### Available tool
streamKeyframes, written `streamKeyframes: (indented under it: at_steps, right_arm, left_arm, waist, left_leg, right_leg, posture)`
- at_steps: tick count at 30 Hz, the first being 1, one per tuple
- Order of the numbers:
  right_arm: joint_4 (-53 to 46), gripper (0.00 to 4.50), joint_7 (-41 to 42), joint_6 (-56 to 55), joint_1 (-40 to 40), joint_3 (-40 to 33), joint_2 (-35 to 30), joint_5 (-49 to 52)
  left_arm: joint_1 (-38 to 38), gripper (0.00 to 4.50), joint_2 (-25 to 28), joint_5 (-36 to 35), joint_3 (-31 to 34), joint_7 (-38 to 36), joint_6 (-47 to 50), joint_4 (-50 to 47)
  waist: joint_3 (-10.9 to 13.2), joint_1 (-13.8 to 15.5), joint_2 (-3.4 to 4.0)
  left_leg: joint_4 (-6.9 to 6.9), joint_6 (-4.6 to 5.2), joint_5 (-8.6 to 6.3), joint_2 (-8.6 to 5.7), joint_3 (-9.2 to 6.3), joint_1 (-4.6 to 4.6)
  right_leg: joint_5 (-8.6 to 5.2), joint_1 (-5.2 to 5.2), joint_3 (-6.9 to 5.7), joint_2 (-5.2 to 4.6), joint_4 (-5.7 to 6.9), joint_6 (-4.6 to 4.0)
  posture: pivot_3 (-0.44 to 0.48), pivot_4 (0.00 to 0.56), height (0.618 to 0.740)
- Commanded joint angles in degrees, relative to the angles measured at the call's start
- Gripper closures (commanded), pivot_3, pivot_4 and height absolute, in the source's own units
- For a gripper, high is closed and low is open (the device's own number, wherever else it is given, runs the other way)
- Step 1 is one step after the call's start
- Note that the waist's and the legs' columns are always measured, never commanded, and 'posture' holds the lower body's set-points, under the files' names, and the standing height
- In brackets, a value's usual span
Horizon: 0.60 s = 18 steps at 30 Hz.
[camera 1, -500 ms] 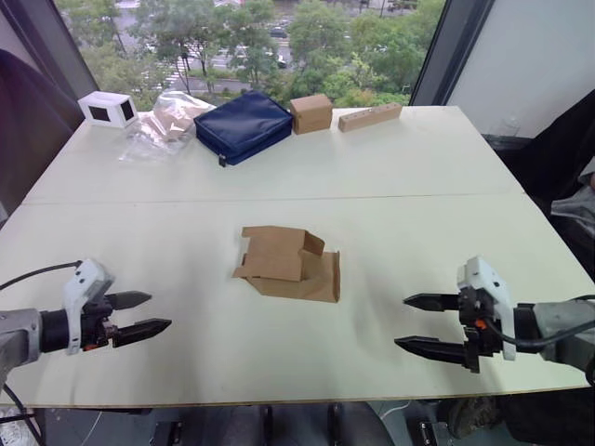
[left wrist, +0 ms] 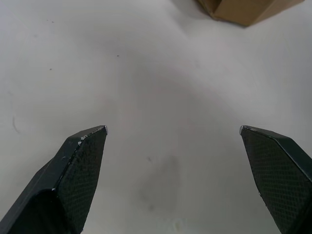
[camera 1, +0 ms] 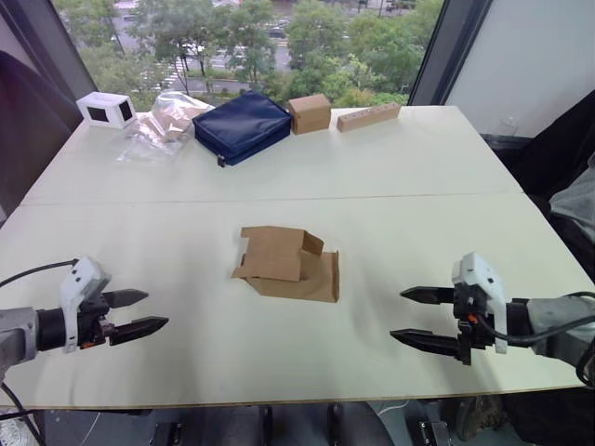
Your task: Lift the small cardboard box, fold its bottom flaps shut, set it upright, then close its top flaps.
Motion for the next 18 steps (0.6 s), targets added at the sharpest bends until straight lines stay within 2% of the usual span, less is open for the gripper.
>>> streamKeyframes:
  at_steps: [1,11,18]
  right_arm:
    - [-0.2,0.06,-0.2,-1.4,-1.3,-0.7,1.1,0.4]
    - [-0.6,0.06,-0.5,-1.1,-1.5,0.3,0.9,-0.7]
    - [-0.5,0.06,-1.8,-1.3,-3.1,-0.4,0.7,-1.4]
  left_arm:
    - [-0.3,0.0,0.4,0.1,1.6,-0.4,-1.1,0.3]
    - [-1.0,0.0,0.3,2.5,0.3,-0.3,-2.9,1.8]
    - [-6.9,0.0,0.0,-0.7,0.9,1.4,3.2,3.1]
  waist:
    - [0.0,0.0,0.0]
    - [0.0,0.0,0.0]
    - [0.0,0.0,-0.01]
  left_leg:
    - [0.0,0.0,0.0,0.0,0.0,0.0]
    - [0.0,0.0,0.0,0.0,0.01,0.02]
    - [0.0,0.0,0.0,-0.01,0.02,0.05]
  right_leg:
    - [0.0,0.0,0.0,0.0,0.0,0.0]
    - [0.01,0.01,0.0,-0.01,0.02,0.01]
    - [0.02,0.03,-0.01,0.0,0.05,0.04]
  posture:
    - [0.0,0.15,0.74]
    - [0.0,0.15,0.74]
    - [0.0,0.15,0.74]
